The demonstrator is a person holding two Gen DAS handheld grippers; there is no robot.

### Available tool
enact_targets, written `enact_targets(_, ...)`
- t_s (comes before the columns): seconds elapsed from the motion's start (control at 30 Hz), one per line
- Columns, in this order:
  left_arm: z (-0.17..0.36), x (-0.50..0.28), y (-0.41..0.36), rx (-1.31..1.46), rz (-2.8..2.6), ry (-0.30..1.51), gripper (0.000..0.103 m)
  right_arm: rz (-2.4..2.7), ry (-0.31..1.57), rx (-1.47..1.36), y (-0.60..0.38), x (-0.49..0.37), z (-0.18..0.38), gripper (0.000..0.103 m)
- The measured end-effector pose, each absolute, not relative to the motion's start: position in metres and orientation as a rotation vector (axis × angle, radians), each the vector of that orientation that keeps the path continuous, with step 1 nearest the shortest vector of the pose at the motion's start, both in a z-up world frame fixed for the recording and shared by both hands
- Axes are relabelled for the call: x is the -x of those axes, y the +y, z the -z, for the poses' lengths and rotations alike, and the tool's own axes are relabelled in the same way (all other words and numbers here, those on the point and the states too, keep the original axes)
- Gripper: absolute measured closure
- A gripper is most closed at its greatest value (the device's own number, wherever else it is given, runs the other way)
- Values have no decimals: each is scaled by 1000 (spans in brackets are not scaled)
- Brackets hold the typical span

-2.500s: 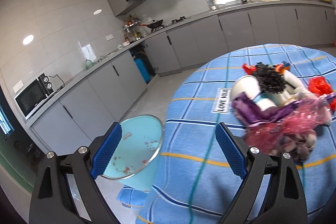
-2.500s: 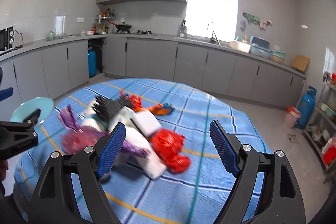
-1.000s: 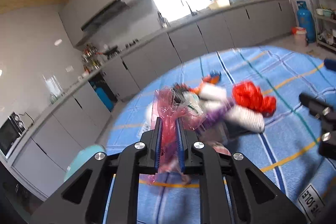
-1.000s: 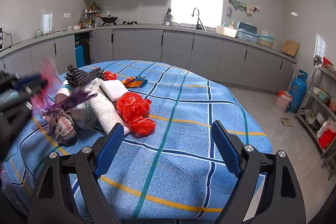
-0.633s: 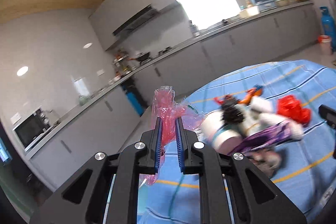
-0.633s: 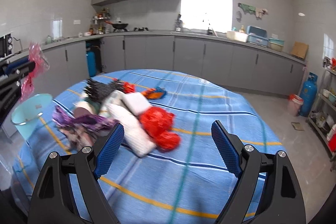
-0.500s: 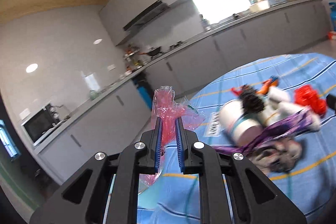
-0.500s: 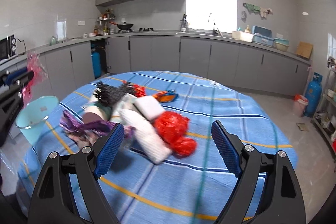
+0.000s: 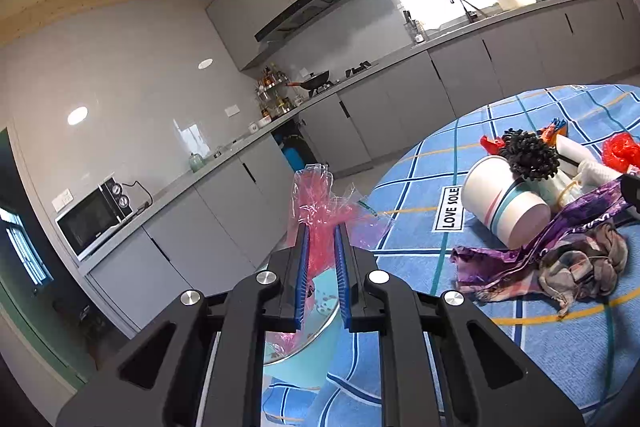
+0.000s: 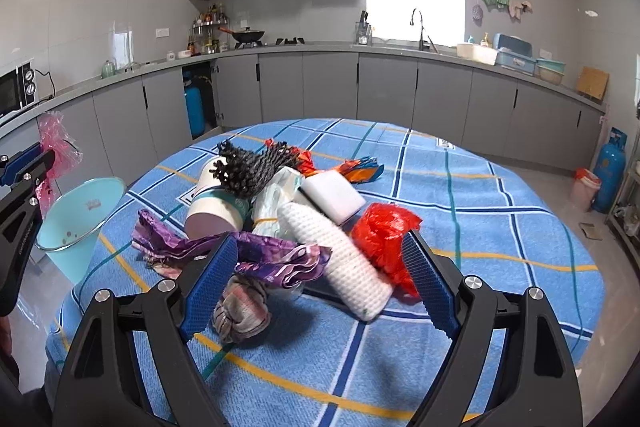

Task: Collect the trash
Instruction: 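Grasp the pink plastic bag with the left tool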

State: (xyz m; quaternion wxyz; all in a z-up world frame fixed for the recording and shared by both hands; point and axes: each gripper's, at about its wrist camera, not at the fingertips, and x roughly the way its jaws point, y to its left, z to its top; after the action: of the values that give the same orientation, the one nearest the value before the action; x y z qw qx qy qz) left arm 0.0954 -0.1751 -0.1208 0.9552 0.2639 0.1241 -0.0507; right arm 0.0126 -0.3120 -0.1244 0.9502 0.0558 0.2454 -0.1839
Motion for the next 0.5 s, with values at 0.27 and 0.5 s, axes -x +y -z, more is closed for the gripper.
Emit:
enact_targets(0.27, 116, -95, -169, -524, 108, 251, 90, 349, 566, -102, -308, -23, 136, 92)
enact_targets(0.5, 109, -93, -167, -526, 95, 233, 90, 333, 529, -76, -303, -16, 126, 97)
